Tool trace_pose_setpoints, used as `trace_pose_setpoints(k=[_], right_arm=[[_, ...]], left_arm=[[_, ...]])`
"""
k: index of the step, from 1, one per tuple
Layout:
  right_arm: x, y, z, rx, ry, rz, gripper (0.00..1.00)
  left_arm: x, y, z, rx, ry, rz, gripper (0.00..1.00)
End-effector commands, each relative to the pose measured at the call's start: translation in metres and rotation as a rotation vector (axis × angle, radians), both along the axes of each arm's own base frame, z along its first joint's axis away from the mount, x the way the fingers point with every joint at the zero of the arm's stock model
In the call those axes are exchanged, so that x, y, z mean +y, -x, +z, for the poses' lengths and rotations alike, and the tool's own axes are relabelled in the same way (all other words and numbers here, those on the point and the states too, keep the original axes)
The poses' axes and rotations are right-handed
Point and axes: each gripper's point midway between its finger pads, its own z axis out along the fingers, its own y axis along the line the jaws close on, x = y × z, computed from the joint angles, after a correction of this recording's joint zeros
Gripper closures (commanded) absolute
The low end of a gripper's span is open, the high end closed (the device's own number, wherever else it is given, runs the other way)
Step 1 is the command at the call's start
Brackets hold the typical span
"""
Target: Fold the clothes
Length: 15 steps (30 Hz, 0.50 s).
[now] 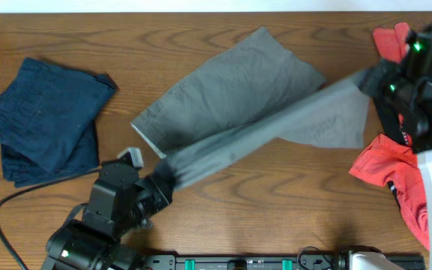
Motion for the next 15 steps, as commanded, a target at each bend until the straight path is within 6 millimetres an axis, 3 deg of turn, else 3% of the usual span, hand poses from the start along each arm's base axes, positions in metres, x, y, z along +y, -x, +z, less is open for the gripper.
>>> trace_pose_setpoints(k=[1,6,10,15], right_arm=[[0.004,-0.027,0.011,-0.067,0.068,0.024,0.99],[0.030,-0.084,-0.007,-0.134,0.073,0.077,0.98],[0.055,-0.123,-0.037,-0.150,0.068,0.120,0.99],[0.090,-0.158,-0.086,-0.139,0.065,0.175,0.99]], left_arm=[[0.040,-0.030,0.012,-0.116,-0.131,0.232,0.94],[0.092,-0.056,0.019,-0.186,-0.272,0.567,0.94],[0.093,-0.078,0.010,-0.175,-0.324,0.607,0.94],[0.098,-0.112,-0.024,-0.089,-0.389,0.653,0.94]])
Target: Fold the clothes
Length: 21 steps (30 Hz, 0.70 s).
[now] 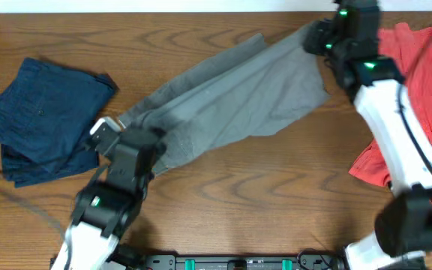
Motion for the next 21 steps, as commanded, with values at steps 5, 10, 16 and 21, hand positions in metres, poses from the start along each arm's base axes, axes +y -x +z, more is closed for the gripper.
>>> trace_pose_setpoints(k=[5,10,16,21], right_arm=[[0.023,-0.038,-0.057,0.002,0.061,-0.004,0.99],[0.030,-0.045,-0.098,0.055,0.065,0.003,0.99],[0.048,-0.042,-0.111,0.087,0.015,0.101,0.35],[0.027,-0.038,-0.090,0.078,0.030,0.077,0.01]], left_arm=[[0.043,-0.048,-0.048,0.082,-0.099,0.204,0.94],[0.049,-0.075,-0.082,0.128,-0.077,0.179,0.94],[0.055,-0.083,-0.108,0.179,-0.012,0.175,0.48],[0.057,-0.092,-0.088,0.159,-0.015,0.043,0.02]])
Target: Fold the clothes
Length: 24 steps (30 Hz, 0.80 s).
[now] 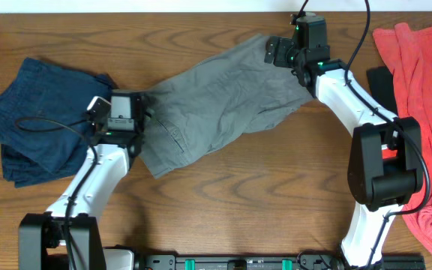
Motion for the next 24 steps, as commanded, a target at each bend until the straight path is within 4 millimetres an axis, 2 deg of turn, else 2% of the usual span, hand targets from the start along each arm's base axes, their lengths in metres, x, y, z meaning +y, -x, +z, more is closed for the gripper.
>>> trace_pose_setpoints(k=[1,4,6,9,12,18,23,24], right_arm=[[-0.018,0.000,0.036,-0.041,-0.002,-0.014,0.01],[-0.044,0.015,0.031,0.041,0.012,-0.054,0.01],[-0.055,0.027,0.018,0.119,0.003,-0.060,0.03],[-0.071,0.050,-0.012,0.267,0.013,-0.084,0.08],[-0.081,0.075,-0.043,0.419,0.027,-0.101,0.17],[-0.082,0.093,-0.084,0.549,0.020,-0.126,0.18],[-0.063,0.092,-0.113,0.590,-0.059,-0.081,0.19],[-0.058,0.091,-0.118,0.593,-0.072,-0.067,0.24]], left_arm=[[-0.003,-0.009,0.027,-0.030,0.009,-0.118,0.02],[-0.010,0.001,0.039,-0.019,0.019,-0.191,0.02],[-0.021,0.009,0.040,0.000,0.049,-0.255,0.02],[-0.037,0.018,0.035,0.039,0.100,-0.315,0.02],[-0.052,0.028,0.025,0.088,0.139,-0.362,0.02],[-0.065,0.037,0.005,0.175,0.127,-0.419,0.02],[-0.070,0.044,-0.023,0.272,0.134,-0.432,0.02],[-0.070,0.047,-0.029,0.296,0.138,-0.430,0.02]])
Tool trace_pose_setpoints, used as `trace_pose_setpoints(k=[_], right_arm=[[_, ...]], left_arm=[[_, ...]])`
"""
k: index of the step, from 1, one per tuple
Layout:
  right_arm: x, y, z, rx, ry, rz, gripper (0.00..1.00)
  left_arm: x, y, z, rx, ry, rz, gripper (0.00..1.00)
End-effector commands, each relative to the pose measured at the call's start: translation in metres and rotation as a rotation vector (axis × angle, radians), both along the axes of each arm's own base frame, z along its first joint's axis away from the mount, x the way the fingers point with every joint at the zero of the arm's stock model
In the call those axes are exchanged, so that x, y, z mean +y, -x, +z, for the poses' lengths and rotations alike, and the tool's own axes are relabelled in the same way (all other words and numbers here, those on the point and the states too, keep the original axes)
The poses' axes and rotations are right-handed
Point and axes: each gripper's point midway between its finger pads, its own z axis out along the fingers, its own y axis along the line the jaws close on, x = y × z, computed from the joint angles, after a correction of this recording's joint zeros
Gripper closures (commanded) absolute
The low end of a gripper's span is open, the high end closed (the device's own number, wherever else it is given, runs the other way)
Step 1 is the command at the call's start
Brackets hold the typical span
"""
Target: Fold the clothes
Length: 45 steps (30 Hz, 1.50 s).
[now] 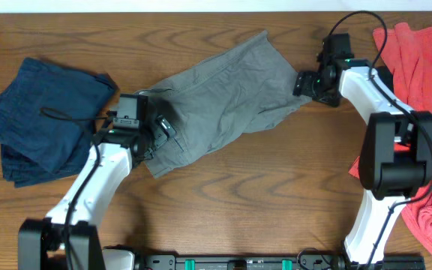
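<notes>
Grey shorts (pixel 223 97) lie flat on the wooden table, folded in half along their length and running diagonally from lower left to upper right. My left gripper (pixel 163 129) sits over their lower-left end, fingers low on the cloth and seemingly open. My right gripper (pixel 303 82) is just off the right edge of the shorts, near the upper end. It looks open and holds nothing.
A folded navy garment (pixel 43 120) lies at the left edge, close to my left arm. A crumpled red garment (pixel 418 90) covers the right side, behind my right arm. Bare wood (pixel 261 195) fills the front.
My right gripper has left the top of the shorts and is now off their right edge. My left gripper shifted right and down onto the lower-left end. The shorts stayed flat.
At first both grippers held the grey shorts stretched in the air, one layer raised over the half on the table. Then the raised layer was farther back and left. Then it lay on the lower half, grippers at both ends. Now both have let go.
</notes>
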Motion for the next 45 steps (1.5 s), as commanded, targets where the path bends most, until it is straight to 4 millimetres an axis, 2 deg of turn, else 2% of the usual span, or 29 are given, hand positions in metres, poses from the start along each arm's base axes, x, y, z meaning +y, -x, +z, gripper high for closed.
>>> trace_pose_setpoints(k=[1,3,5,6,8,10,12,14,17,20,22,24,25,26,30,34,35,36,42,45], right_arm=[[0.021,0.004,-0.020,0.038,-0.076,0.017,0.30],[0.024,0.004,-0.024,0.045,-0.085,-0.001,0.48],[0.023,0.003,-0.023,0.043,-0.084,-0.005,0.84],[0.022,0.004,-0.020,0.042,-0.082,-0.008,0.96],[0.012,0.007,-0.014,0.054,-0.066,-0.038,0.99],[-0.010,0.019,-0.006,0.097,-0.018,-0.123,0.99],[-0.036,0.041,0.005,0.163,0.052,-0.205,0.99],[-0.069,0.072,0.019,0.257,0.145,-0.311,0.99],[-0.107,0.112,0.039,0.360,0.271,-0.420,0.99],[-0.126,0.133,0.052,0.409,0.334,-0.449,0.99],[-0.128,0.137,0.057,0.419,0.338,-0.437,0.99],[-0.125,0.138,0.058,0.420,0.325,-0.407,0.95],[-0.123,0.137,0.058,0.419,0.313,-0.390,0.88],[-0.121,0.137,0.059,0.419,0.303,-0.381,0.85],[-0.119,0.139,0.063,0.419,0.291,-0.365,0.81],[-0.119,0.135,0.078,0.372,0.287,-0.370,0.71],[-0.119,0.133,0.084,0.350,0.285,-0.374,0.53],[-0.120,0.131,0.091,0.326,0.283,-0.380,0.01],[-0.112,0.120,0.131,0.176,0.239,-0.299,0.01],[-0.111,0.121,0.145,0.136,0.236,-0.291,0.01]], left_arm=[[-0.003,0.003,-0.013,0.053,-0.007,-0.027,0.02],[-0.002,0.006,-0.021,0.084,-0.011,-0.027,0.02],[-0.002,0.007,-0.026,0.100,-0.013,-0.027,0.02],[-0.002,0.008,-0.027,0.106,-0.013,-0.027,0.02],[-0.002,0.008,-0.028,0.109,-0.013,-0.027,0.02],[-0.002,0.011,-0.029,0.120,-0.015,-0.027,0.02],[0.000,0.020,-0.031,0.158,-0.019,-0.027,0.02],[-0.001,0.035,-0.034,0.222,-0.012,-0.034,0.02],[-0.003,0.055,-0.036,0.301,-0.003,-0.078,0.02],[-0.007,0.071,-0.034,0.357,0.018,-0.114,0.02],[-0.011,0.071,-0.030,0.346,0.038,-0.149,0.02],[-0.017,0.065,-0.019,0.298,0.060,-0.188,0.02],[-0.018,0.060,-0.010,0.262,0.059,-0.204,0.02],[-0.018,0.054,-0.001,0.218,0.054,-0.229,0.02],[-0.024,0.030,0.035,0.031,0.034,-0.335,0.02],[-0.045,0.021,0.049,-0.056,0.126,-0.431,0.02],[-0.048,0.021,0.048,-0.054,0.141,-0.436,0.02],[-0.048,0.020,0.044,-0.046,0.144,-0.436,0.02],[-0.049,0.018,0.013,0.043,0.157,-0.431,0.02],[-0.061,0.016,-0.001,0.060,0.218,-0.481,0.02]])
